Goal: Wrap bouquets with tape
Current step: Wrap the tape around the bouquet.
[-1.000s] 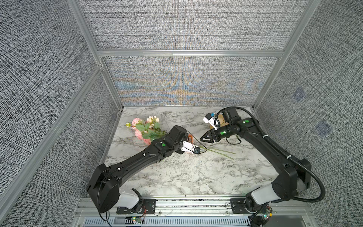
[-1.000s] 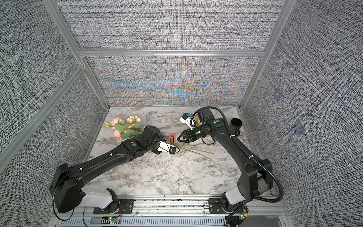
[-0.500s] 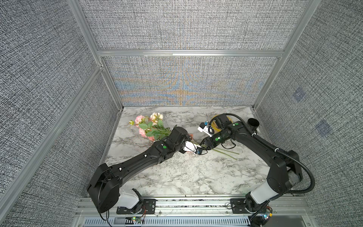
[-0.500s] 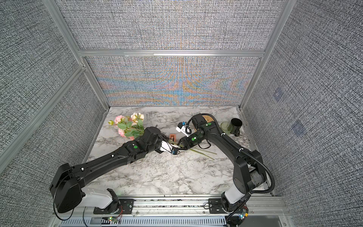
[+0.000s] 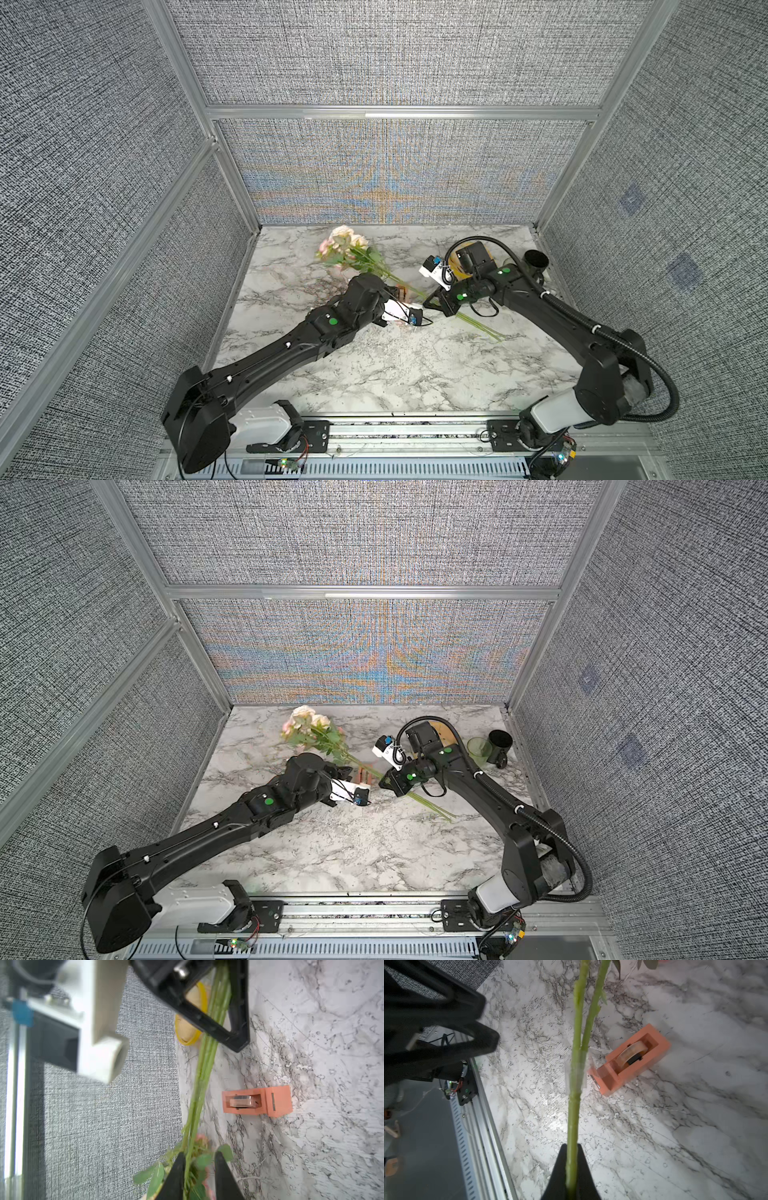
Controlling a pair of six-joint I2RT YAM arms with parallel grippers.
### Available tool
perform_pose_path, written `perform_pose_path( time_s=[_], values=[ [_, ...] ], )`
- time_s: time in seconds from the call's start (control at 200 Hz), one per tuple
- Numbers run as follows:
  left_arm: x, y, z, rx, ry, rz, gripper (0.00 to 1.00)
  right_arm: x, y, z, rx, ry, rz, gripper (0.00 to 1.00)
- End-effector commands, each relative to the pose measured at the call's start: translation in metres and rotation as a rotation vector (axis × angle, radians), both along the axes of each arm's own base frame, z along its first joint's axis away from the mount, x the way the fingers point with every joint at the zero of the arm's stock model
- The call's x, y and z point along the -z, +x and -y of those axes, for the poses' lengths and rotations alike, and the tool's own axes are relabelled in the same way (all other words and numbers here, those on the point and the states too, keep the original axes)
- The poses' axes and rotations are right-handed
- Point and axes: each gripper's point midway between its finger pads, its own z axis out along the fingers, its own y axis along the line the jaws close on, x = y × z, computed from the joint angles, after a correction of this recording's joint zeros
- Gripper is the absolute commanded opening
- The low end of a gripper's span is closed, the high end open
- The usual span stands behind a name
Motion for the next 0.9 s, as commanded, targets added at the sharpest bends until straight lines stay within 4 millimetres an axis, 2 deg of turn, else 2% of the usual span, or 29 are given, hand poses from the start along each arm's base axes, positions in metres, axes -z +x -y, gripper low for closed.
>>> perform_pose_path(
  time_s=[0.0, 0.145, 0.195, 0.225, 0.245, 0.265, 0.365, 0.44, 0.555, 0.64, 0.891],
  values=[
    [-0.023, -0.004, -0.005, -0.038, -0.135, -0.033, 0.33, -0.024, 0.014, -0.012, -0.099, 0.041, 0.256, 0.0],
    [-0.049, -0.004, -0.018, -0.104, -0.266, -0.082, 0.44, -0.023, 0.007, -0.016, -0.214, -0.04, 0.502, 0.0],
    [-0.053, -0.004, -0.023, -0.126, -0.293, -0.124, 0.53, -0.021, 0.008, -0.017, -0.236, -0.087, 0.6, 0.0],
    [-0.055, -0.003, -0.026, -0.15, -0.314, -0.152, 0.64, -0.021, 0.012, -0.017, -0.227, -0.107, 0.651, 0.0],
    [-0.057, -0.003, -0.029, -0.167, -0.324, -0.171, 0.68, -0.027, 0.016, -0.018, -0.224, -0.11, 0.695, 0.0],
    [-0.057, -0.002, -0.032, -0.188, -0.324, -0.193, 0.7, -0.018, 0.015, -0.016, -0.226, -0.126, 0.711, 0.0],
    [-0.056, -0.009, -0.041, -0.209, -0.315, -0.323, 0.73, -0.018, 0.032, -0.014, -0.206, -0.166, 0.904, 0.0],
    [-0.051, -0.018, -0.042, -0.185, -0.317, -0.413, 0.79, -0.023, 0.039, -0.016, -0.195, -0.17, 1.036, 0.0],
    [-0.037, -0.026, -0.04, -0.141, -0.296, -0.488, 0.84, -0.037, 0.029, -0.026, -0.232, -0.111, 1.286, 0.0],
    [-0.021, -0.03, -0.039, -0.128, -0.248, -0.523, 0.85, -0.051, 0.028, -0.028, -0.192, -0.091, 1.399, 0.0],
    [0.021, -0.014, -0.037, -0.163, -0.113, -0.587, 0.85, -0.045, 0.021, -0.042, -0.281, -0.258, 1.615, 0.0]
  ],
)
